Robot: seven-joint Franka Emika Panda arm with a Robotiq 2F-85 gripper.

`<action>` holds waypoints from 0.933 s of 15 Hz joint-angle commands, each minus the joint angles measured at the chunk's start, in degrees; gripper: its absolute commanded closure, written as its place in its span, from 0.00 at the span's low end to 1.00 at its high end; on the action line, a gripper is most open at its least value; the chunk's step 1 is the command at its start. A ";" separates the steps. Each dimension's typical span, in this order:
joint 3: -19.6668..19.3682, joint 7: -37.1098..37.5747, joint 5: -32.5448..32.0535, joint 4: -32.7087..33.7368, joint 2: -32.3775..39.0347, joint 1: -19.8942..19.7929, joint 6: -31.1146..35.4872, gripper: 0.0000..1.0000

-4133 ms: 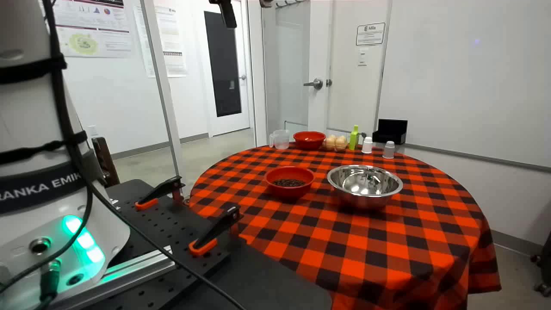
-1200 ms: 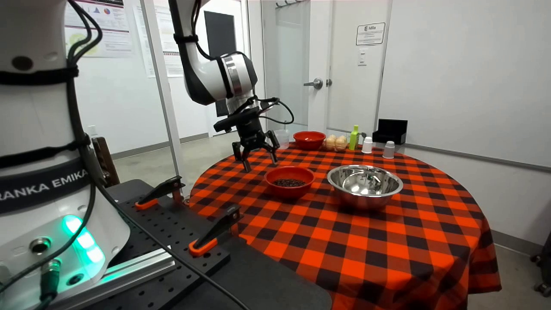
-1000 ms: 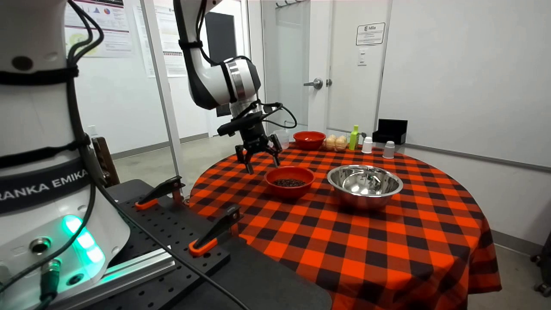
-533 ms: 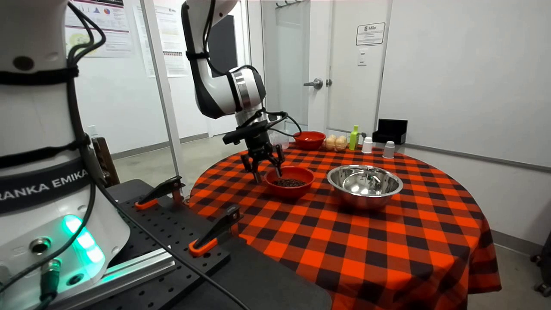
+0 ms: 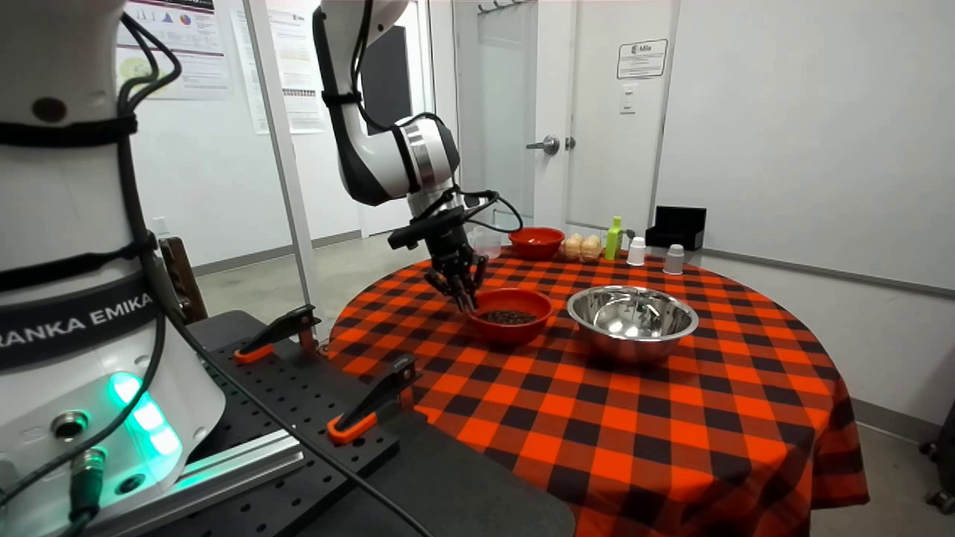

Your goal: Pour the beans in the red bowl into the metal bowl

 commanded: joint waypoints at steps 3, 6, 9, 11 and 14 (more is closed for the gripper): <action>-1.99 0.24 -1.05 0.80 0.32 1.63 0.31 0.98; -2.98 0.55 -1.35 0.98 -0.02 1.68 0.35 0.98; -3.50 -0.70 -1.07 0.38 -1.50 0.92 -0.45 0.98; -3.78 -1.34 -1.07 -0.37 -2.67 0.84 -1.35 0.98; -3.72 -0.77 -1.20 -1.52 -4.41 1.33 -2.30 0.98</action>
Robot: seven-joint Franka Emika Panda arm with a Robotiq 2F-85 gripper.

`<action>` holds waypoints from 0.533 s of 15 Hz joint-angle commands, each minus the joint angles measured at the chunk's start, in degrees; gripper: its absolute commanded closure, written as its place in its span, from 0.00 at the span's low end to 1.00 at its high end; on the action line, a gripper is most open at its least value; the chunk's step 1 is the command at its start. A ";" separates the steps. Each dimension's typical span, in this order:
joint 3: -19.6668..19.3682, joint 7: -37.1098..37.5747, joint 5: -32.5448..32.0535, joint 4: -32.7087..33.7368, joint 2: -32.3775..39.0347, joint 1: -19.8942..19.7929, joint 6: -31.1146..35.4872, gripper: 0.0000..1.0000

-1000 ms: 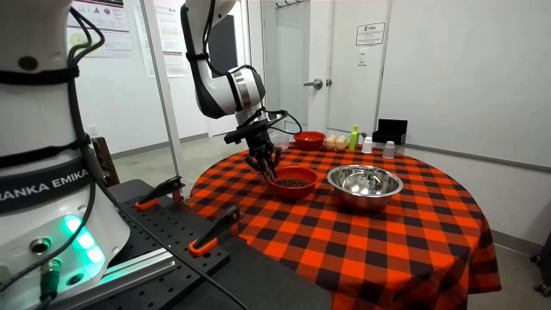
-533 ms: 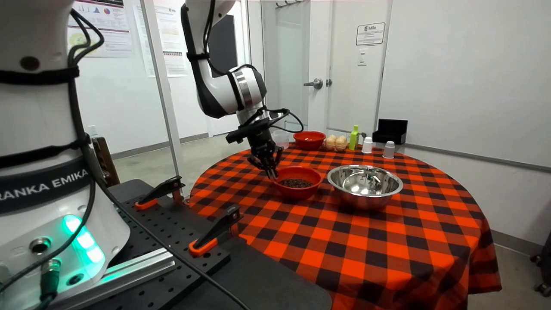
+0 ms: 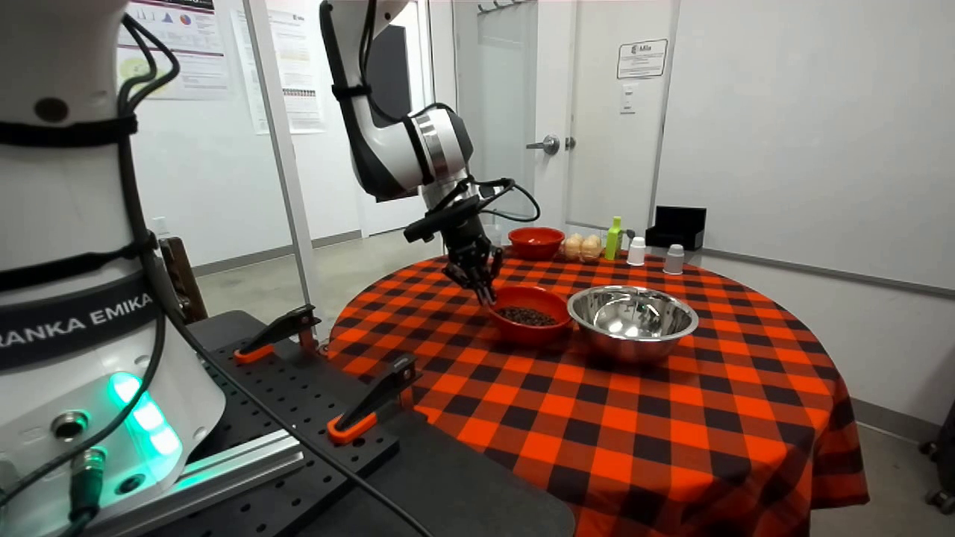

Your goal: Pour the beans in the red bowl into the metal bowl

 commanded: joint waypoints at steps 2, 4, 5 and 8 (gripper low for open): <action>-0.15 0.56 -1.52 -2.31 -3.54 1.22 -1.69 0.98; 0.53 0.45 -1.08 -2.73 -4.28 1.35 -2.02 0.98; 0.90 0.32 -0.93 -2.94 -4.62 1.37 -2.10 0.98; 2.30 0.00 -0.66 -3.56 -6.31 1.66 -2.19 0.98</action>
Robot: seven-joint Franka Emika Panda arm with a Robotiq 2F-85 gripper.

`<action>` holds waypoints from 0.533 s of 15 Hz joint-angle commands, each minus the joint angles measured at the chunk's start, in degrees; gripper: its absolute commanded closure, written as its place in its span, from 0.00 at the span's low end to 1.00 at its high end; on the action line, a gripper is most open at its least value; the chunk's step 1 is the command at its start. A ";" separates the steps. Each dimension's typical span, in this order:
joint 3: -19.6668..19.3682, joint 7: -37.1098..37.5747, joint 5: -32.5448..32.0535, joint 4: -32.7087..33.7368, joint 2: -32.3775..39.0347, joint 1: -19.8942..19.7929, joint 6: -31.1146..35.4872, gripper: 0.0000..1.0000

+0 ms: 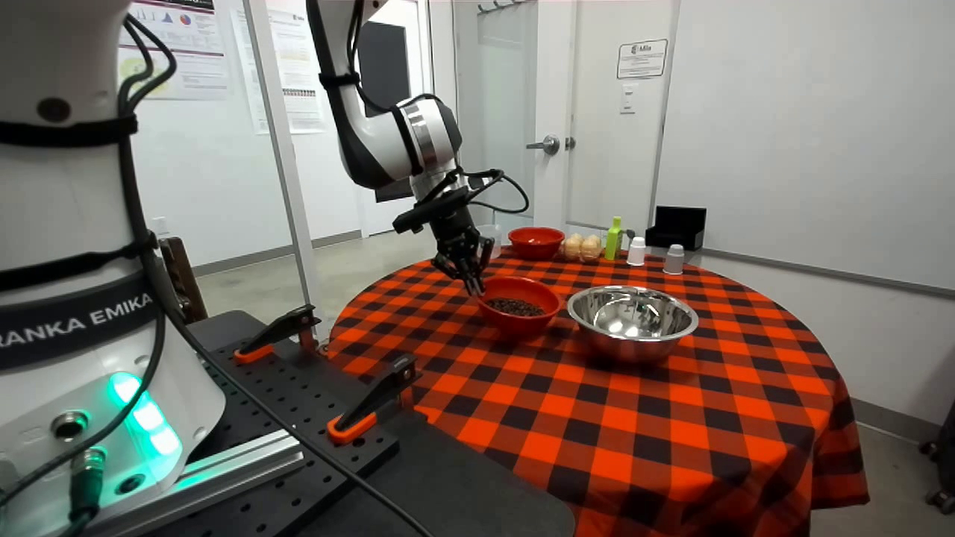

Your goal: Pour the beans in the red bowl into the metal bowl

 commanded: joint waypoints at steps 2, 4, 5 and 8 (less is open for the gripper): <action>1.67 -0.32 -0.53 -2.13 -4.68 0.57 -1.76 0.98; 1.91 -0.48 -0.84 -2.30 -5.90 0.31 -2.09 0.98; 1.86 -0.53 -1.11 -2.30 -6.38 0.16 -2.37 0.98; 2.16 -3.17 -0.98 -2.11 -7.76 -1.85 -3.55 0.98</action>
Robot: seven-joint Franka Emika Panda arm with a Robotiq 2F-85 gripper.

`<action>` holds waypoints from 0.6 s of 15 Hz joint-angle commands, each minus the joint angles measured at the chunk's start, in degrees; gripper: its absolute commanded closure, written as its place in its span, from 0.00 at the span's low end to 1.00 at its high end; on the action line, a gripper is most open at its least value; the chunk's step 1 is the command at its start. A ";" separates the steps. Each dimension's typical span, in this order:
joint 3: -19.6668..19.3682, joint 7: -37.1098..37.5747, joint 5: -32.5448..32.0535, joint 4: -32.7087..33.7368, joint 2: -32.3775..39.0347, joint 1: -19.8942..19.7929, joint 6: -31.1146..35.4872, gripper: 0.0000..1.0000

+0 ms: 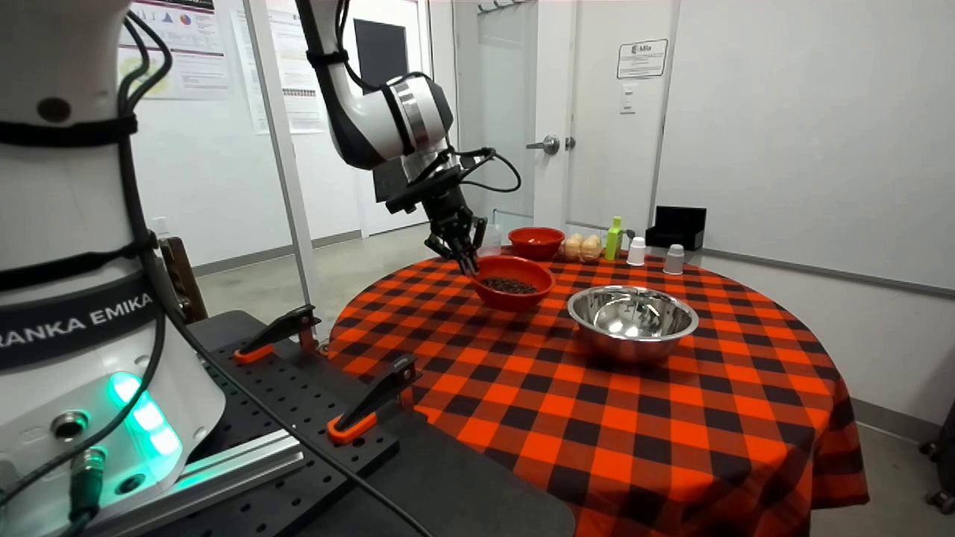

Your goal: Pour the beans in the red bowl into the metal bowl

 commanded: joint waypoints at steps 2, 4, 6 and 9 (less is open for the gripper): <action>0.51 -5.31 -1.00 -0.77 -3.97 -3.39 -2.46 0.98; 0.66 -8.24 -0.85 -0.43 -4.85 -5.22 -2.79 0.98; 0.49 -10.42 -0.57 0.27 -5.67 -7.08 -3.00 0.98; 0.59 -12.96 0.99 1.50 -6.96 -10.39 -2.69 0.98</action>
